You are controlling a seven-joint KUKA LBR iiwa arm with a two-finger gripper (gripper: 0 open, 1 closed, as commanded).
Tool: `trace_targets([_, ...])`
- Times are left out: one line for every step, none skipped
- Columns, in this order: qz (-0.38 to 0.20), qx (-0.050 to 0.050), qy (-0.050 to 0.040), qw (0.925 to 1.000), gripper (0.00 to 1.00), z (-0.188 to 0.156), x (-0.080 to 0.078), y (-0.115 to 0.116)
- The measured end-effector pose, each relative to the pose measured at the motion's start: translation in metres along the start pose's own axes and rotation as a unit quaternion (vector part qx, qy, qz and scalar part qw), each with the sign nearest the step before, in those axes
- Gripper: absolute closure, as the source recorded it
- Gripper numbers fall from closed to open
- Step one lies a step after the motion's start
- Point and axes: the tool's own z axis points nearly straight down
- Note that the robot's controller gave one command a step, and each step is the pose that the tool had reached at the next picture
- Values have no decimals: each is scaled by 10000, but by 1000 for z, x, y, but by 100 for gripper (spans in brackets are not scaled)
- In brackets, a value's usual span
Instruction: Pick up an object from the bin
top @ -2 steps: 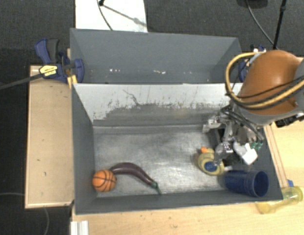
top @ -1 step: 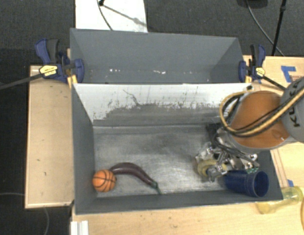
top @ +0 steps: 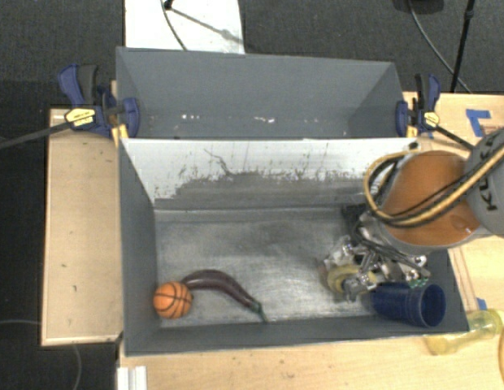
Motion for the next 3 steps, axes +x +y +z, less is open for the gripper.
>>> trace_targets([-163, -18, 132, 9998, 100, -37, -1, 0])
trace_targets([-184, 15, 167, 9997, 100, -103, 0, 3])
trace_targets([-279, 20, 156, 9995, 100, -165, -9, -1])
